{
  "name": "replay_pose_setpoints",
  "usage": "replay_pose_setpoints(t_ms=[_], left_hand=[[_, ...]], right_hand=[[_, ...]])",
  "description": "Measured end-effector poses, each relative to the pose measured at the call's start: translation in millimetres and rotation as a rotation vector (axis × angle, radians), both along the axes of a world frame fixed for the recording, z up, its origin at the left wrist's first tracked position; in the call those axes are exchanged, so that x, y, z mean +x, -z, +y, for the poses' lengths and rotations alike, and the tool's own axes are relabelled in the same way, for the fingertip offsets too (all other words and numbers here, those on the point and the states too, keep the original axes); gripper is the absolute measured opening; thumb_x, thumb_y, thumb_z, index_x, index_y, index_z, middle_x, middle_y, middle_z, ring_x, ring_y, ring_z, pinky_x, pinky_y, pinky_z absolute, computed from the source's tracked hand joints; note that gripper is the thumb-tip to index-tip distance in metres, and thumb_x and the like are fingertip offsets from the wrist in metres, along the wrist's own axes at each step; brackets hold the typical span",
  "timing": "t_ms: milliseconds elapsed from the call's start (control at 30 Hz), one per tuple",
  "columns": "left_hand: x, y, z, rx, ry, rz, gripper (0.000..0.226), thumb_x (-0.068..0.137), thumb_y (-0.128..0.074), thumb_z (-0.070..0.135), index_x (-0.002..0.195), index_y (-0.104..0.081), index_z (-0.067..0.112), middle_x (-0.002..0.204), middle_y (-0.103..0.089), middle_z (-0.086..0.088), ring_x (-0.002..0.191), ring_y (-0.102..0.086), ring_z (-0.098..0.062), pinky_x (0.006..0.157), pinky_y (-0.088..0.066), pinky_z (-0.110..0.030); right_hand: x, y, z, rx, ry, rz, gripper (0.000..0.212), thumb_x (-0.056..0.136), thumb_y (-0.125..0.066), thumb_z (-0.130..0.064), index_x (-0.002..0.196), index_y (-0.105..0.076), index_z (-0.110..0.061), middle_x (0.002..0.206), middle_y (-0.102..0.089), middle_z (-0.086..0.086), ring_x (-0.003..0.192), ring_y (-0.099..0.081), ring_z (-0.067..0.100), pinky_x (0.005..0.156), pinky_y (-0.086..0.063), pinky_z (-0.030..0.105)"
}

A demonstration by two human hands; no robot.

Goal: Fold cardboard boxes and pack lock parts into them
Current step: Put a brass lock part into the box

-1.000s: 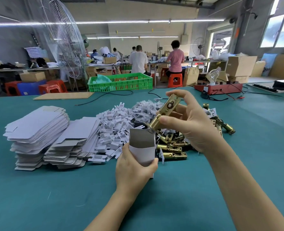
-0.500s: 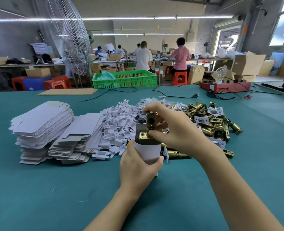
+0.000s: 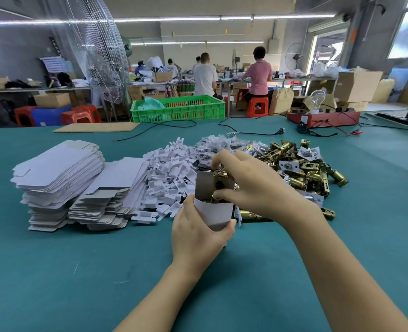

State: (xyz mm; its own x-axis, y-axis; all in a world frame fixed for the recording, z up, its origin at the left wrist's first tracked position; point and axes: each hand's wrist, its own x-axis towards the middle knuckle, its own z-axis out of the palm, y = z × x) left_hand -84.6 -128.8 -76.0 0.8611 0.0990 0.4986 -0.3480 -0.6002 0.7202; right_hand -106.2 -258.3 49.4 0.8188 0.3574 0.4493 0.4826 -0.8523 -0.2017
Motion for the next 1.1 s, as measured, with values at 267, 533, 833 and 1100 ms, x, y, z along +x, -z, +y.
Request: replay_pose_setpoints(t_ms=[267,533,833,1100], left_hand=[[-1.4,-1.2,-0.6,-0.010,-0.002,-0.011,0.087,0.061,-0.084,0.051,0.128,-0.041,0.017,0.102,-0.047,0.012,0.102,-0.055,-0.024,0.079,-0.044,-0.033],[-5.2,-2.7,-2.7,-0.005,0.001,-0.054,0.085,0.060,-0.088,0.043,0.126,-0.045,0.011,0.105,-0.060,0.001,0.098,-0.058,-0.028,0.076,-0.046,-0.034],[-8.5,-1.1,-3.2,-0.148,0.058,-0.162,0.089,0.057,-0.092,0.018,0.131,-0.043,0.005,0.107,-0.052,0.011,0.085,-0.047,-0.002,0.073,-0.035,-0.008],[-3.5,0.7,-0.6,-0.279,0.162,-0.046,0.091,0.061,-0.090,0.022,0.133,-0.034,0.020,0.119,-0.056,0.002,0.097,-0.057,-0.001,0.071,-0.046,-0.008]], right_hand=[[-0.8,-6.1,-6.7,-0.104,-0.004,-0.058,0.011,0.086,-0.069,-0.020,0.095,-0.072,-0.016,0.099,-0.045,0.001,0.095,-0.043,0.022,0.081,-0.038,0.035],[-0.6,-3.8,-10.7,-0.064,0.011,0.018,0.009,0.087,-0.066,-0.020,0.088,-0.074,-0.023,0.111,-0.046,0.000,0.096,-0.039,0.020,0.083,-0.034,0.031],[-3.2,-9.0,-9.1,0.017,-0.138,0.142,0.009,0.082,-0.070,-0.010,0.088,-0.073,-0.016,0.103,-0.057,0.000,0.084,-0.050,0.008,0.081,-0.041,0.025],[1.7,-5.9,-13.7,0.053,-0.119,0.143,0.012,0.086,-0.068,-0.018,0.097,-0.071,-0.019,0.081,-0.055,-0.019,0.082,-0.062,0.009,0.074,-0.044,0.019]])
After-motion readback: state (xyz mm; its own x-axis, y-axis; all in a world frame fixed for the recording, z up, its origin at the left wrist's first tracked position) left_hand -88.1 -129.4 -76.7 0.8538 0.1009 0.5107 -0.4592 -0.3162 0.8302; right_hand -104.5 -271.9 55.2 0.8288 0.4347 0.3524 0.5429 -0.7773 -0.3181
